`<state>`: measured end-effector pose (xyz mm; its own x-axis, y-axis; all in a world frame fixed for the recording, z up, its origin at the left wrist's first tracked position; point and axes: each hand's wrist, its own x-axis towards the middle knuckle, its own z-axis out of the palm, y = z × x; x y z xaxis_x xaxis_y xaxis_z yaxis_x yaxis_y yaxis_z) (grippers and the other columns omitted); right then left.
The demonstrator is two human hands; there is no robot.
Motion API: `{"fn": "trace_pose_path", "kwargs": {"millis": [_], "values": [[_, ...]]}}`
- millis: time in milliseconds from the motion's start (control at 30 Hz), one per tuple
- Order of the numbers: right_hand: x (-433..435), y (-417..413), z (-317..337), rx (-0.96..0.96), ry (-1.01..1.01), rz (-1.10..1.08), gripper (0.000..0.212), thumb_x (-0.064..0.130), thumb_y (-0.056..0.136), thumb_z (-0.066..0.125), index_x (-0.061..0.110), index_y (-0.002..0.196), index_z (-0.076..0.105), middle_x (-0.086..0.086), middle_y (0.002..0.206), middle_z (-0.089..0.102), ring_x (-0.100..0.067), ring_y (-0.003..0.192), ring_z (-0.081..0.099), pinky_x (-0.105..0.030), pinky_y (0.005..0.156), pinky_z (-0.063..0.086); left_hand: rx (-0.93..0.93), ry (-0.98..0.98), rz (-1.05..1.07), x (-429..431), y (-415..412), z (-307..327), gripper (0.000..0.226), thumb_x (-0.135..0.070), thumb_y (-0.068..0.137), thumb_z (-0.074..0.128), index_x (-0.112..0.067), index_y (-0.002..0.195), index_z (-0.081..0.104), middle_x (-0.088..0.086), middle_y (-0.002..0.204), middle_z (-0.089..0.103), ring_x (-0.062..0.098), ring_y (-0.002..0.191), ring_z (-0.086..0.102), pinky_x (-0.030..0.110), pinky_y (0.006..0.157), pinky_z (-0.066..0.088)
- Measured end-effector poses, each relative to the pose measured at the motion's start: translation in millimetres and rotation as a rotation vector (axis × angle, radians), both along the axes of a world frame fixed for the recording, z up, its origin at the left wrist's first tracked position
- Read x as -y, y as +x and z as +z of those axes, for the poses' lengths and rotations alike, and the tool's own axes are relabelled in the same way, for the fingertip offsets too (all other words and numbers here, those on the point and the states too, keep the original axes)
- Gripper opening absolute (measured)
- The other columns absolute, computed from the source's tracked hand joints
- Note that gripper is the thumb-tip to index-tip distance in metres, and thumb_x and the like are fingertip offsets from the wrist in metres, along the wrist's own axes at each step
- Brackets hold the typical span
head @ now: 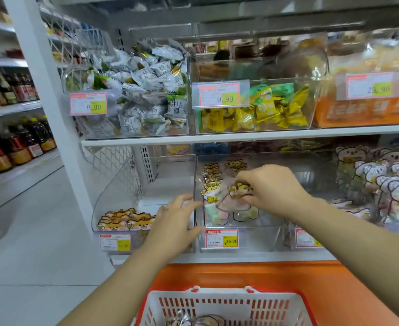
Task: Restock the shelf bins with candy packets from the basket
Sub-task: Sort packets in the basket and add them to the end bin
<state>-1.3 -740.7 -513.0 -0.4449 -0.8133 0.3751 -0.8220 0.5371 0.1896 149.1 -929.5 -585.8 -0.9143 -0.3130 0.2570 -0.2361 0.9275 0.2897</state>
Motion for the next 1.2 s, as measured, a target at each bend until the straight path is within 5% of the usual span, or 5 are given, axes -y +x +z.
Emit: {"fn": "trace_pose_path", "kwargs": {"millis": [167,300,567,867,1200], "values": [[39,-8,-26,0.103,0.261,0.005,0.026,0.032,0.084,0.066,0.027,0.110,0.064,0.003,0.103,0.069,-0.025,0.100,0.065,-0.031,0.068,0.045,-0.023,-0.113,-0.006,7,1,-25,0.038,-0.048,0.097,0.055,-0.044,0.135,0.052,-0.018,0.158,0.025,0.009,0.139,0.038,0.047,0.124,0.006],[73,-14,-56,0.169,0.294,0.002,0.019,0.026,0.083,0.066,0.024,0.101,0.062,-0.003,0.101,0.068,-0.028,0.098,0.064,-0.032,0.064,0.042,-0.147,-0.161,-0.070,12,1,-40,0.020,-0.035,0.082,0.076,-0.040,0.100,0.072,-0.007,0.147,0.048,0.008,0.105,0.066,0.057,0.113,0.030],[92,-28,-84,0.216,0.097,-0.093,0.032,0.034,0.078,0.073,0.024,0.103,0.056,-0.001,0.099,0.068,-0.027,0.096,0.065,-0.030,0.063,0.038,-0.243,-0.190,-0.100,16,2,-52,0.023,-0.031,0.077,0.081,-0.041,0.095,0.070,-0.006,0.145,0.051,0.008,0.101,0.067,0.049,0.116,0.027],[73,-31,-94,0.295,0.003,-0.129,0.088,0.060,0.069,0.076,0.033,0.142,0.034,0.007,0.138,0.043,-0.019,0.126,0.046,-0.037,0.082,0.051,-0.213,-0.204,-0.059,14,1,-55,0.021,-0.035,0.080,0.078,-0.042,0.097,0.068,-0.008,0.147,0.049,0.009,0.106,0.066,0.047,0.116,0.019],[75,-34,-107,0.605,-0.243,-0.247,0.079,0.048,0.071,0.081,0.028,0.132,0.035,-0.004,0.126,0.057,-0.028,0.102,0.062,-0.039,0.081,0.056,-0.247,-0.226,-0.045,13,0,-58,0.021,-0.032,0.077,0.079,-0.042,0.092,0.068,-0.009,0.147,0.049,0.007,0.102,0.066,0.047,0.115,0.019]]}}
